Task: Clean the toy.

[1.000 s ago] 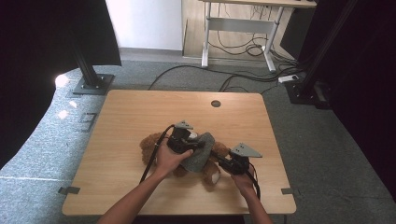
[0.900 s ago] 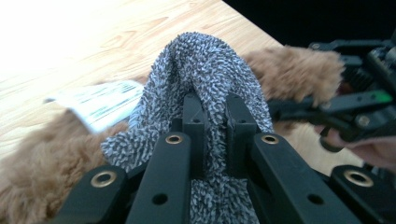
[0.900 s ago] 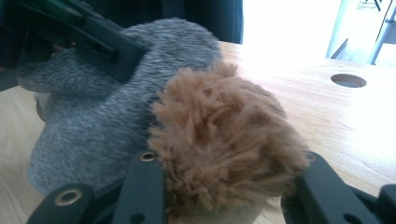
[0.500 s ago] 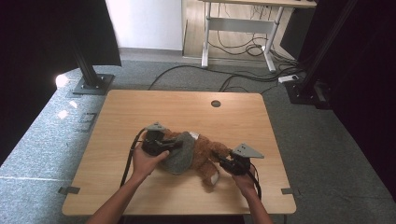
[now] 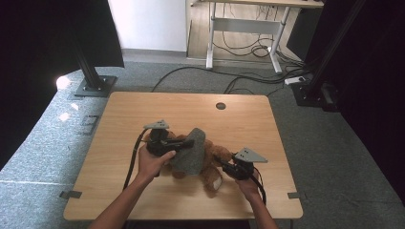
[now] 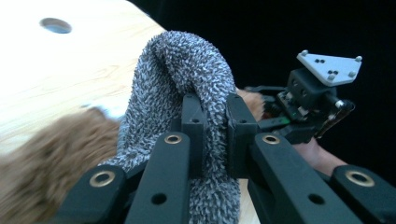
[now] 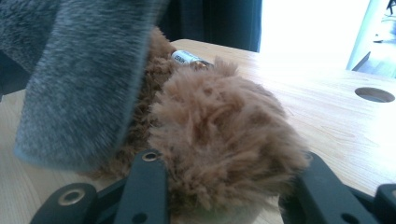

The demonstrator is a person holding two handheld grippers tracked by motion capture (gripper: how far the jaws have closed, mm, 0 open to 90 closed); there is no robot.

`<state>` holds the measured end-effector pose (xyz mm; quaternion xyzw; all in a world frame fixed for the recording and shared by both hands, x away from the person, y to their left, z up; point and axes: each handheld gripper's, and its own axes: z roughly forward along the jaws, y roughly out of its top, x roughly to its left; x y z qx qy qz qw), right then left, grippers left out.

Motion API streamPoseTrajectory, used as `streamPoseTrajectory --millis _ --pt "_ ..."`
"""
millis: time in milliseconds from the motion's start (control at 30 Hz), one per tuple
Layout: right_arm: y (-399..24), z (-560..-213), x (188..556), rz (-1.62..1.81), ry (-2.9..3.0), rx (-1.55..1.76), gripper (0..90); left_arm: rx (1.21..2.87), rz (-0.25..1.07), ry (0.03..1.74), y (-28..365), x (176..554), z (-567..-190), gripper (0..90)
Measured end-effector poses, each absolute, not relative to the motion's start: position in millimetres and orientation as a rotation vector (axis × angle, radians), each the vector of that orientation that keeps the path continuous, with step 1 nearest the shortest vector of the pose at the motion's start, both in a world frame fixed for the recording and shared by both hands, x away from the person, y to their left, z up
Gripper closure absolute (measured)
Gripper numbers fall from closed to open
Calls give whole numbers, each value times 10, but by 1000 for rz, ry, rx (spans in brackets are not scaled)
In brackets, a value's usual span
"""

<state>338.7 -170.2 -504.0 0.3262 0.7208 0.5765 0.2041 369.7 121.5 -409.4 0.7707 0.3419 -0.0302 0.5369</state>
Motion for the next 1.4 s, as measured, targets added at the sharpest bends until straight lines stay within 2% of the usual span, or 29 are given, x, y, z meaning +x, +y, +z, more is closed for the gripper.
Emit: streamPoseTrajectory --millis 233,400,1167,1400 --pt "-1680 -5030 3372 1602 2023 863 649 1955 -76 878 843 3895 -4269 800" --pt "-1691 -5032 3353 1608 2044 802 658 1996 -82 924 874 3961 -4382 803" --pt "-1767 -5055 3356 1632 2047 785 662 1841 98 1108 2081 4026 -4301 808" --pt "-1782 -5054 3370 1621 2024 794 660 1834 36 1120 2152 4054 -4464 806"
